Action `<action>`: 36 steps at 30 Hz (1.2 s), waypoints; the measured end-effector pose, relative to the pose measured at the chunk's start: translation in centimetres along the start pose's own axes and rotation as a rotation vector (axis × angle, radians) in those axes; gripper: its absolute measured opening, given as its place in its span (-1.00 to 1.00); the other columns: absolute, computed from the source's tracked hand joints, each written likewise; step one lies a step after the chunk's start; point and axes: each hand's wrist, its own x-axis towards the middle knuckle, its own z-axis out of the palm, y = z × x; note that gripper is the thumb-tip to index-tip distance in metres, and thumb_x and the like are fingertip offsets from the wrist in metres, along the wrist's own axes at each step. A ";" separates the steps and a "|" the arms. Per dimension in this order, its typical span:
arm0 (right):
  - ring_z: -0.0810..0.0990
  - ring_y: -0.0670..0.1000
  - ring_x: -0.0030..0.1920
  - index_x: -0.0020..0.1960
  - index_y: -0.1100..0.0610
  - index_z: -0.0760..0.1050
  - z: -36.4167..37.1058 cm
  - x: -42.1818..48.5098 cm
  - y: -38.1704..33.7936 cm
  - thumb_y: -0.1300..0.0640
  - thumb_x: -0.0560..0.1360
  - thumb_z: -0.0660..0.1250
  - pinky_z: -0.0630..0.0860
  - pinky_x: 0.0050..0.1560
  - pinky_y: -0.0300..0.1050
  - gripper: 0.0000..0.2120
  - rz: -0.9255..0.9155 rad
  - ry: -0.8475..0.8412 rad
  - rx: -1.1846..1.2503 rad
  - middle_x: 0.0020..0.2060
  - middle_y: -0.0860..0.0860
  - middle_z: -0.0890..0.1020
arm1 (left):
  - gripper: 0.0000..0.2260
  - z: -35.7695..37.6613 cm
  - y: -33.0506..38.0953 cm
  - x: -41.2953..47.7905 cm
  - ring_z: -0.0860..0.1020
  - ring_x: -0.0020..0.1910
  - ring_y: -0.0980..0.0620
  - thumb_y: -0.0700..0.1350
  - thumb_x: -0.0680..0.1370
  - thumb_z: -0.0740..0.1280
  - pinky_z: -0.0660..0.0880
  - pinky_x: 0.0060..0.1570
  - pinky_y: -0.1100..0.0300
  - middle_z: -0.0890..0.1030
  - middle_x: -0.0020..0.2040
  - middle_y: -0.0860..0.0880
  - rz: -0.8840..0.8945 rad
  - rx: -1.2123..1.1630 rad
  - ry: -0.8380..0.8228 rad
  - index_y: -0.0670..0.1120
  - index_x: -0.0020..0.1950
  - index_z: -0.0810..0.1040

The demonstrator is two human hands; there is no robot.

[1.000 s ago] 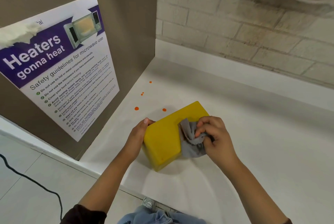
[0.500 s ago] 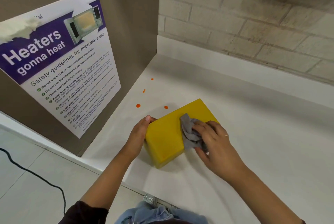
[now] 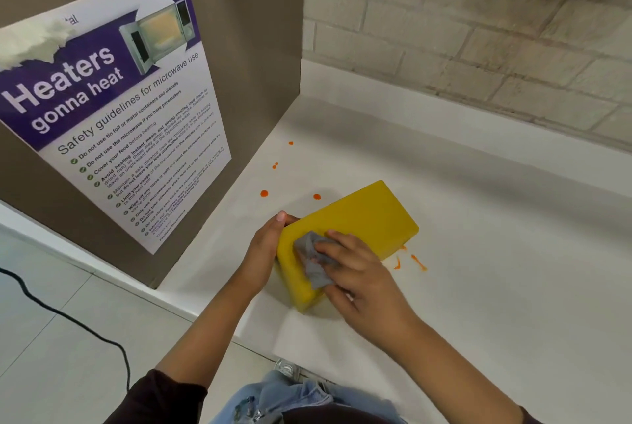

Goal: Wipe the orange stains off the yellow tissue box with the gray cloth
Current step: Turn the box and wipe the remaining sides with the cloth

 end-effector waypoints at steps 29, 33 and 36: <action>0.59 0.05 -0.14 0.00 0.19 0.55 -2.6 -4.0 6.5 0.25 0.60 0.07 0.47 0.00 0.02 -0.73 1.123 0.664 1.099 -0.14 0.15 0.60 | -0.63 3.0 9.2 5.3 0.51 0.09 0.02 0.23 0.52 0.12 0.36 0.13 0.09 0.53 0.23 -0.02 -0.257 0.676 -0.514 0.09 0.17 0.51; 0.58 0.10 -0.05 -0.09 0.14 0.57 -3.0 -3.2 5.1 0.26 0.59 0.10 0.44 0.14 0.09 -0.73 1.090 0.690 1.056 -0.10 0.16 0.61 | -0.37 6.2 9.5 5.5 0.48 0.05 -0.01 0.36 0.45 0.08 0.41 0.06 0.07 0.49 0.22 -0.09 -0.201 0.829 -0.443 -0.10 0.26 0.45; 0.60 0.10 0.00 -0.11 0.07 0.60 -4.2 -2.8 3.6 0.26 0.57 0.14 0.49 0.08 0.03 -0.72 0.987 0.724 0.995 -0.13 0.07 0.66 | -0.41 5.8 10.6 4.3 0.42 -0.03 0.04 0.38 0.43 0.09 0.34 -0.04 0.11 0.43 0.05 0.05 -0.124 0.715 -0.364 0.00 0.25 0.43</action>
